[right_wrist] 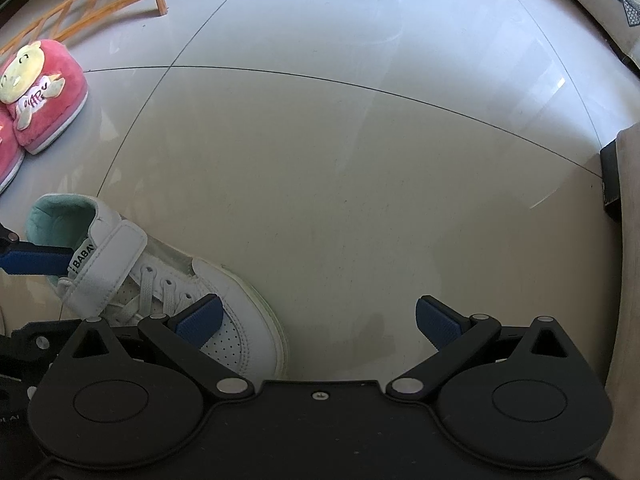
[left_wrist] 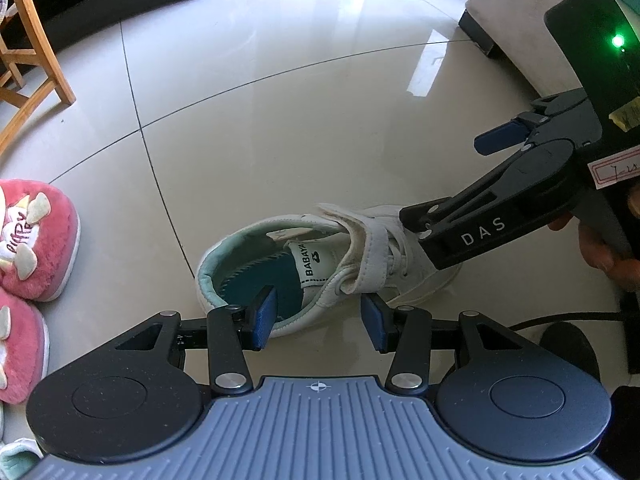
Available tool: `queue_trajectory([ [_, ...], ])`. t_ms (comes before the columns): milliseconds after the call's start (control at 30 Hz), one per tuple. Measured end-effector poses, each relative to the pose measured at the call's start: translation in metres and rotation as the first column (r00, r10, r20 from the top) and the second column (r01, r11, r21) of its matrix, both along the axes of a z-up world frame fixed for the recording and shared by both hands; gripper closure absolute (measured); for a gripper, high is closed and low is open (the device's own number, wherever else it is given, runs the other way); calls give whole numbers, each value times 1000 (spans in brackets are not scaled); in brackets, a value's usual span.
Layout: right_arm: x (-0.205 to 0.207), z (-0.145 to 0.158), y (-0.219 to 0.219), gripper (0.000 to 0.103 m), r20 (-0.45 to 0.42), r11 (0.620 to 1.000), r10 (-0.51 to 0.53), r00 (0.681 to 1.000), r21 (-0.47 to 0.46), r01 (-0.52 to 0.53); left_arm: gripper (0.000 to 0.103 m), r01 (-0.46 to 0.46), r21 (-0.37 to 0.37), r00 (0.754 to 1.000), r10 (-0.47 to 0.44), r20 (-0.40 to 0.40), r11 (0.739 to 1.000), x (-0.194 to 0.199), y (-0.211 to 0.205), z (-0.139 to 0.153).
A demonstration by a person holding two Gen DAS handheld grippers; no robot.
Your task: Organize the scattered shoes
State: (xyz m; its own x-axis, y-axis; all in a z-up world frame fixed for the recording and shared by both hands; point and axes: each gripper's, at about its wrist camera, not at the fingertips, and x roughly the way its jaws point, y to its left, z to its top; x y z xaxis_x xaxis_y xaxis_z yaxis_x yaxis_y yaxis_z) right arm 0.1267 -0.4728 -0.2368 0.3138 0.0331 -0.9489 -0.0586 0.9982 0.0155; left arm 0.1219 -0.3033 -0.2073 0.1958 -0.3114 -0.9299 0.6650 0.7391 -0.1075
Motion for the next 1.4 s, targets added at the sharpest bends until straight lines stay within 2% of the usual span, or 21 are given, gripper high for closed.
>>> queue_trajectory([
  [567,0,-1,2,0,-19,1000,7,1000,-3,-7,55,4,13,1000,-4,-7,1000,-7,-12,-5],
  [1000,1,2,6,0,-19,999,36,999,-18,-36,55,40,20,999,-40,-30,999,-5,-21,-9],
  [1233,-2,8,8,0,15,995,97,995,-30,-97,54,-12,-11,1000,12,-24,1000,-10,-12,2],
  [1400,-11,14,12,0,40,977,211,977,-6,-211,52,-98,-41,995,96,-40,994,-11,5,11],
])
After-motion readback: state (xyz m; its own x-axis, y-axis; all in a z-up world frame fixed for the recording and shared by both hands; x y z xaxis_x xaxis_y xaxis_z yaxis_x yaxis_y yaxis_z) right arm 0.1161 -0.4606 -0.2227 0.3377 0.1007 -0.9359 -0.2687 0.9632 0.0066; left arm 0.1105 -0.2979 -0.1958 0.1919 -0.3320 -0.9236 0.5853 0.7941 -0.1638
